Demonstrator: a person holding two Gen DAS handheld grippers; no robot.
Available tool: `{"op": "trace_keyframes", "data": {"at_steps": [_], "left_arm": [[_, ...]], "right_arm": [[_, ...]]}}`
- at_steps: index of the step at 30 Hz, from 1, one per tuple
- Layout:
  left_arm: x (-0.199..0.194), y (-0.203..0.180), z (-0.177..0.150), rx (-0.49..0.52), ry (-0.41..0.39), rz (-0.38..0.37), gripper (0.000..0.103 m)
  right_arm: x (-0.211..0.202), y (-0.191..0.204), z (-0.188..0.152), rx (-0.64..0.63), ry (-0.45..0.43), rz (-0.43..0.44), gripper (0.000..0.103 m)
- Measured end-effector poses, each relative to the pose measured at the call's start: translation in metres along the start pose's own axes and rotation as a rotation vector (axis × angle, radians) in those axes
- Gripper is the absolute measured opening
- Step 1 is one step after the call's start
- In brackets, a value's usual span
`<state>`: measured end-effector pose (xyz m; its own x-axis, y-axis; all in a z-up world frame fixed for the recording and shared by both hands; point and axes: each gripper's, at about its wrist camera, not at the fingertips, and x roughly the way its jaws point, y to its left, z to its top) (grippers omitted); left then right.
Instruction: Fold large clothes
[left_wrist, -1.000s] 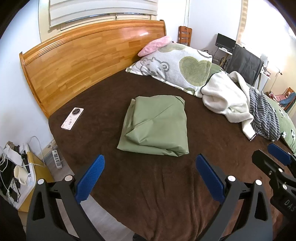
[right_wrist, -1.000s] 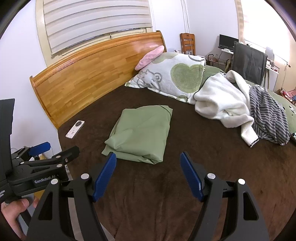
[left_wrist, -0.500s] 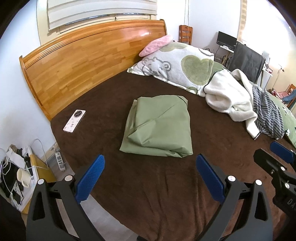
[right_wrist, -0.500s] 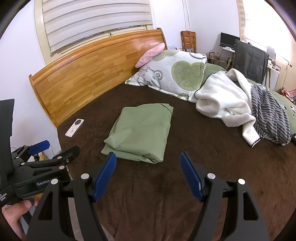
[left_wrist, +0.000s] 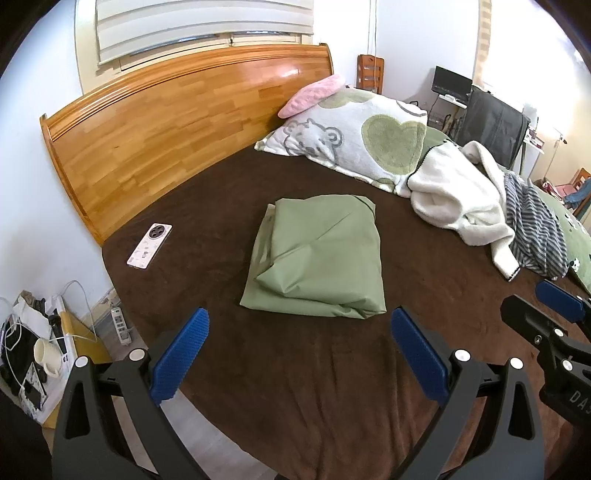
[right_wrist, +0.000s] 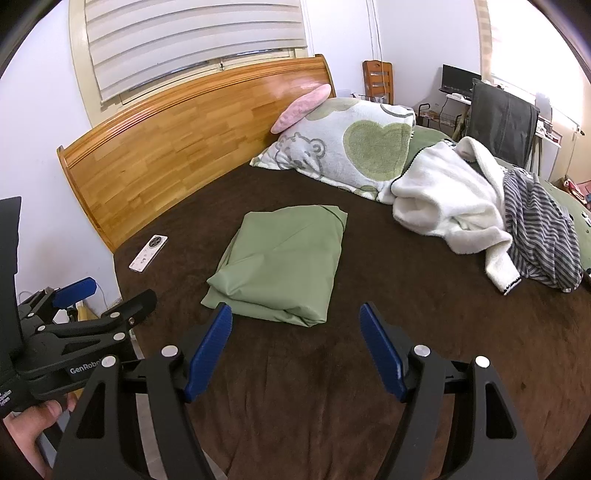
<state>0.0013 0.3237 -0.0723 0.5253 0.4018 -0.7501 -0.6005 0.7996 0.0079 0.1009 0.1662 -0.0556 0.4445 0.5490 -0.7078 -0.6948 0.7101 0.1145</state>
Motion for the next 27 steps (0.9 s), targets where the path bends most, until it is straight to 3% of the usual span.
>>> {"op": "trace_keyframes", "data": {"at_steps": [6,21,27], "left_arm": [[0.0017,-0.0004,0.0033,0.009,0.010,0.023,0.096],[0.0009,-0.0014,-0.0016,0.005,-0.003,-0.024,0.096],[-0.0003,-0.0047,-0.0054,0.050,-0.020,0.015,0.096]], "right_arm": [[0.0008,-0.0015,0.0003,0.000,0.000,0.000,0.071],[0.0014,-0.0022,0.0002,-0.003,0.002,-0.002,0.073],[0.0029,-0.0061,-0.0006,-0.004,0.007,-0.002,0.074]]}}
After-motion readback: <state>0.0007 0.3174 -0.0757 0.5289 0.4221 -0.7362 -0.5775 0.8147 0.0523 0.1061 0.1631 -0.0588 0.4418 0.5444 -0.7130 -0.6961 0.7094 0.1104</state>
